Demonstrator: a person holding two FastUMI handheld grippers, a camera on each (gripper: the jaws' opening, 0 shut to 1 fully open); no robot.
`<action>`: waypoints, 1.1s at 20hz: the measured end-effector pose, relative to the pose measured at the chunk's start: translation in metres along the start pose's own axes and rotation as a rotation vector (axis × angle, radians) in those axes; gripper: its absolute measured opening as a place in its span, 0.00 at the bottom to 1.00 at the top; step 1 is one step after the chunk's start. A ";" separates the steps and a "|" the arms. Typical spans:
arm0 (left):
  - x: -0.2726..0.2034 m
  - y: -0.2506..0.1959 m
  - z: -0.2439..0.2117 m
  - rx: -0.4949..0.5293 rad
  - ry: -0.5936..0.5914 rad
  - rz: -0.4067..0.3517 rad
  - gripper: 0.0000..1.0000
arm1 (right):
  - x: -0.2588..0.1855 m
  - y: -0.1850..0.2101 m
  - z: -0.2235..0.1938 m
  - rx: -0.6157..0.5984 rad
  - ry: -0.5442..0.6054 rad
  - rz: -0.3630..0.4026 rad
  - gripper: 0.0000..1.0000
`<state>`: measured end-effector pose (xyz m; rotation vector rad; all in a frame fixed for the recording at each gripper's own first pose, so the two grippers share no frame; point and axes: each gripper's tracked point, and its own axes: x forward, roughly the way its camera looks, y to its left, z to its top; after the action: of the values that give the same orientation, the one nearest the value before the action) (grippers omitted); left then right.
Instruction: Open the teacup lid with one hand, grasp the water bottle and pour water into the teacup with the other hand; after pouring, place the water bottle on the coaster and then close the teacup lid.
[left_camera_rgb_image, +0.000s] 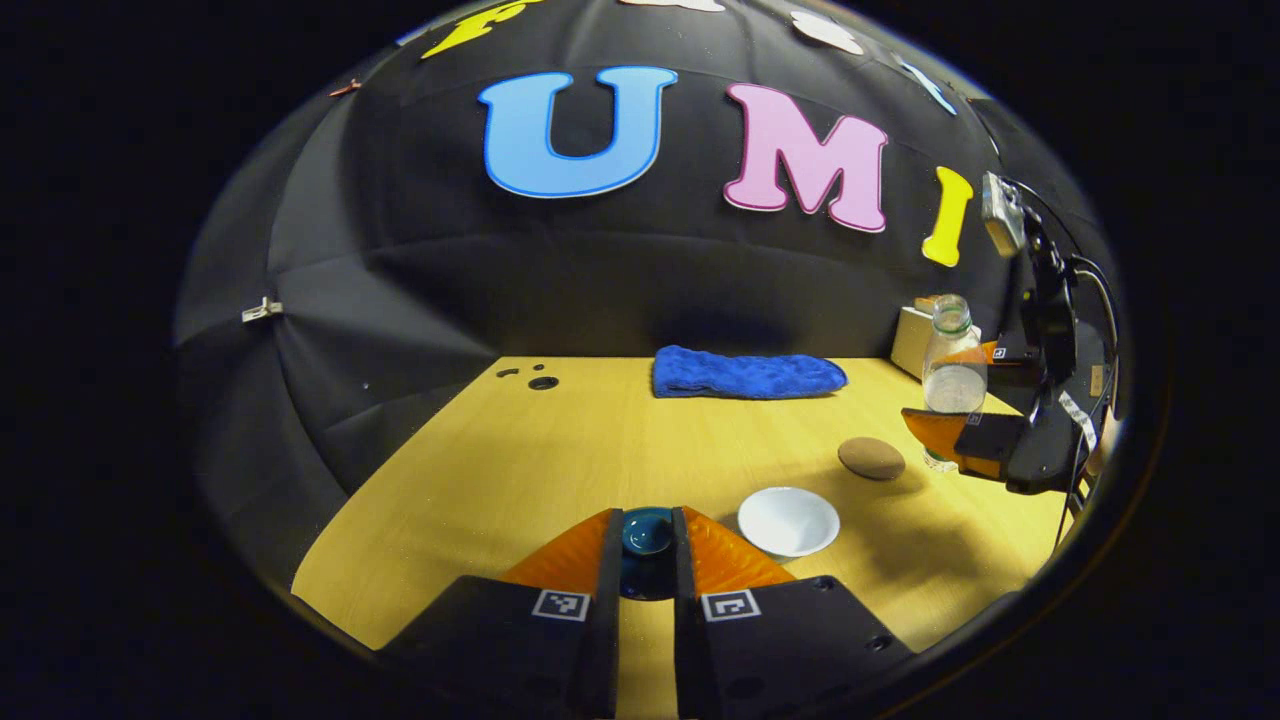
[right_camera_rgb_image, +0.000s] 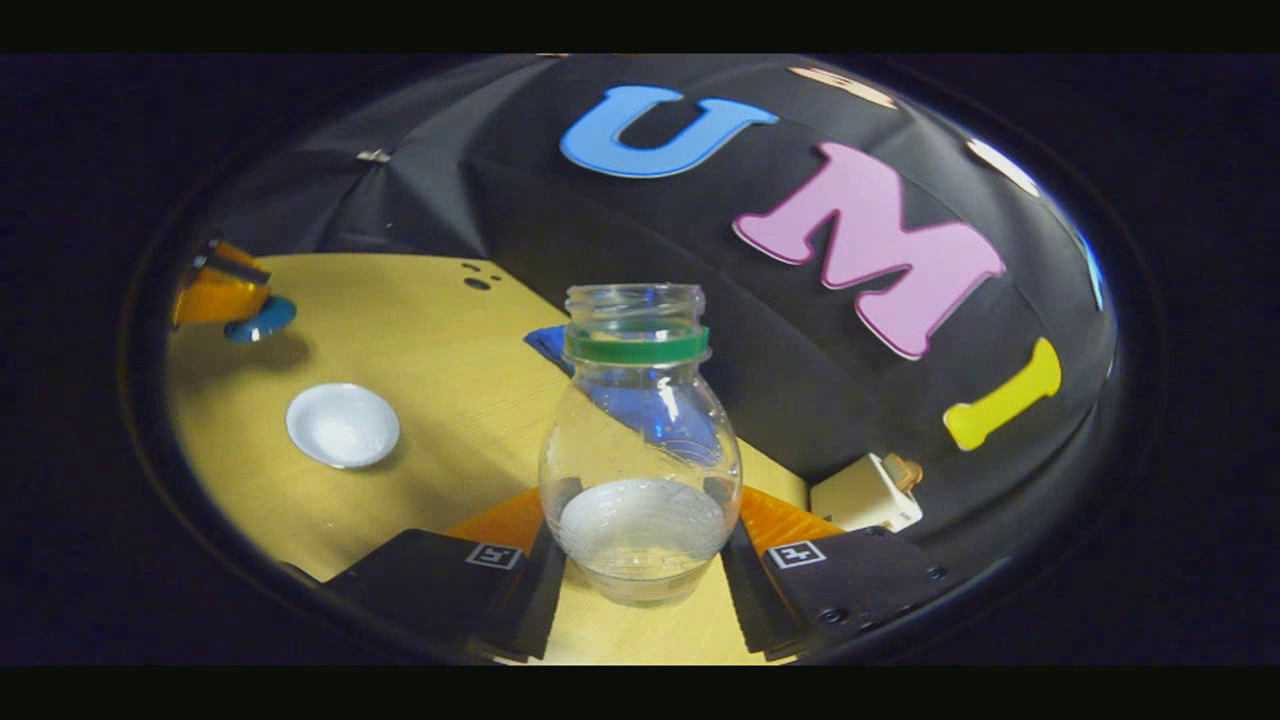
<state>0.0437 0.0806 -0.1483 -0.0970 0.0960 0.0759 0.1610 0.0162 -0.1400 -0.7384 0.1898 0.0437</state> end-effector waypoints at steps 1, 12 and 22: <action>-0.003 0.006 -0.002 -0.005 -0.003 0.010 0.26 | 0.003 0.006 0.001 -0.060 -0.004 0.010 0.73; -0.017 0.055 -0.027 -0.079 0.001 0.065 0.26 | 0.017 0.058 0.008 -0.463 -0.027 0.108 0.73; -0.008 0.070 -0.035 -0.093 0.006 0.059 0.27 | 0.030 0.068 0.006 -0.663 0.004 0.138 0.73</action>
<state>0.0267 0.1458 -0.1882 -0.1874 0.1013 0.1392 0.1843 0.0695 -0.1863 -1.3849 0.2327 0.2444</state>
